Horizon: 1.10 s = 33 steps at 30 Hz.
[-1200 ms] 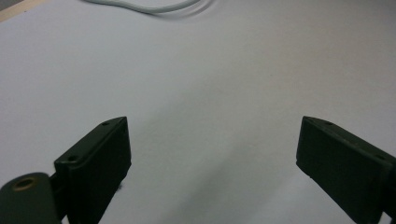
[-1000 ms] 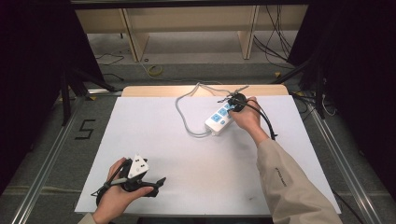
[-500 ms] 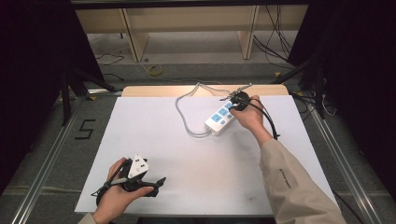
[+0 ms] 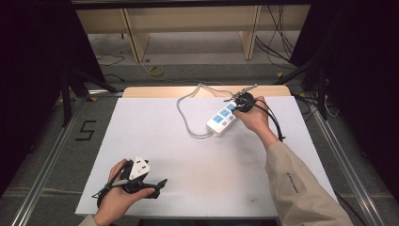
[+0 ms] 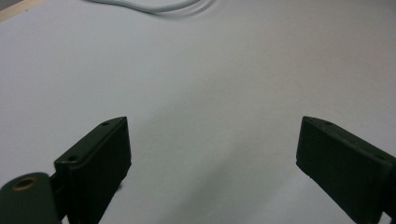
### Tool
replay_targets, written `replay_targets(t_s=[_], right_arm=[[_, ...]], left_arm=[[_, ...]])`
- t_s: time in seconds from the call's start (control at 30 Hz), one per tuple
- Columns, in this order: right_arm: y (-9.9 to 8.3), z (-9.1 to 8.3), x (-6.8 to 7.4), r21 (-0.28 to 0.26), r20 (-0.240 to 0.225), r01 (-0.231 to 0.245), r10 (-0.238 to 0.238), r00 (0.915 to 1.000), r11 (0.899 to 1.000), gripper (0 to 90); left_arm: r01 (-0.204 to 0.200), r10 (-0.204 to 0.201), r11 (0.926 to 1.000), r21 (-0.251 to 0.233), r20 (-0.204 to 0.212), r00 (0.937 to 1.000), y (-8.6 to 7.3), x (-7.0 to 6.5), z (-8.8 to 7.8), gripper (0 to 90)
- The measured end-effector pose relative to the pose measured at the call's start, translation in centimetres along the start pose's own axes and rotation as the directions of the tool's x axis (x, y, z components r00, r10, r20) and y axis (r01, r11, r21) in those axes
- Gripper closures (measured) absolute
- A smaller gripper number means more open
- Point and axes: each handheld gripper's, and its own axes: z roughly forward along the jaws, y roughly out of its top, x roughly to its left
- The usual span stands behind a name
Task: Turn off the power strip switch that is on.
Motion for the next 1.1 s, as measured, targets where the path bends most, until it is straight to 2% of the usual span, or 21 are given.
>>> replay_targets(t_s=[0.13, 0.37, 1.1], right_arm=[[-0.4, -0.4, 0.0, -0.005, -0.003, -0.009, 0.009, 1.0000, 1.000, 69.6], [-1.3, -1.1, -0.3, -0.006, -0.011, -0.024, 0.024, 0.9996, 1.000, 63.0], [-3.5, -3.3, -0.5, -0.020, -0.032, -0.027, 0.026, 0.9992, 0.999, 53.4]], left_arm=[[-0.001, 0.001, 1.0000, 0.001, 0.000, 1.0000, 0.0, 0.0, 0.0, 9.8], [0.004, -0.004, 1.0000, 0.001, -0.002, 1.0000, 0.0, 0.0, 0.0, 9.8], [0.005, -0.005, 1.0000, 0.002, -0.005, 1.0000, 0.0, 0.0, 0.1, 9.8]])
